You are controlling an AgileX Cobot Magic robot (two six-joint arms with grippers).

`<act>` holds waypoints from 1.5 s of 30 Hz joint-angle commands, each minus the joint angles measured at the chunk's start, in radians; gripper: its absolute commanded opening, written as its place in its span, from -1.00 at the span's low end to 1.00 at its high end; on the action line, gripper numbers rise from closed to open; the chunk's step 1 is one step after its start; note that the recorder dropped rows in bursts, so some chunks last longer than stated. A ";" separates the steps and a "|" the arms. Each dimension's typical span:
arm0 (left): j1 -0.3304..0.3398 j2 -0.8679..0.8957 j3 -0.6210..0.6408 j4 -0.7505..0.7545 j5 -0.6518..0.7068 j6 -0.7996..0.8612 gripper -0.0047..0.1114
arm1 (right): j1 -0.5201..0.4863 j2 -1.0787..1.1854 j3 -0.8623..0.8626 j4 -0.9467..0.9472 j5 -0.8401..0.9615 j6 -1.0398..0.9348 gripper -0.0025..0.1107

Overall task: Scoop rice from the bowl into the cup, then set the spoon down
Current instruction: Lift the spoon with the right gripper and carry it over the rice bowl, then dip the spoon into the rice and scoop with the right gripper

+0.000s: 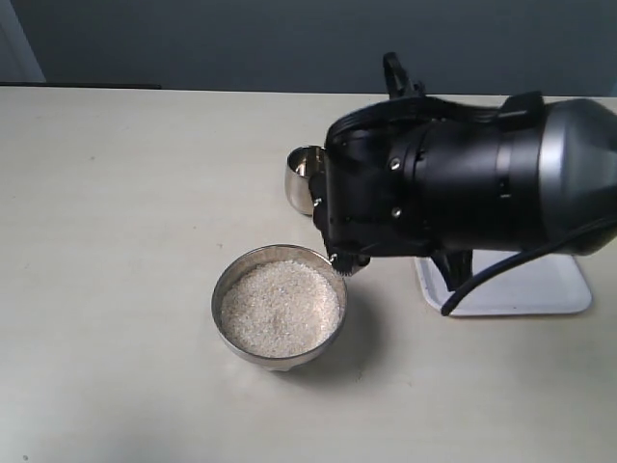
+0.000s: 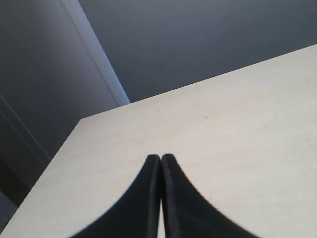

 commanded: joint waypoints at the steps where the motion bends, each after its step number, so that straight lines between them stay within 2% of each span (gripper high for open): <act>1: -0.002 -0.005 -0.002 -0.005 -0.007 -0.006 -0.91 | 0.053 0.026 -0.003 -0.003 0.003 -0.016 -0.97; 6: -0.002 -0.005 -0.002 -0.005 -0.007 -0.006 -0.91 | 0.084 0.043 -0.003 0.021 0.003 -0.028 -0.97; 45: -0.002 -0.005 -0.002 -0.005 -0.003 -0.006 -0.91 | 0.139 0.189 -0.003 -0.123 0.003 -0.050 -0.97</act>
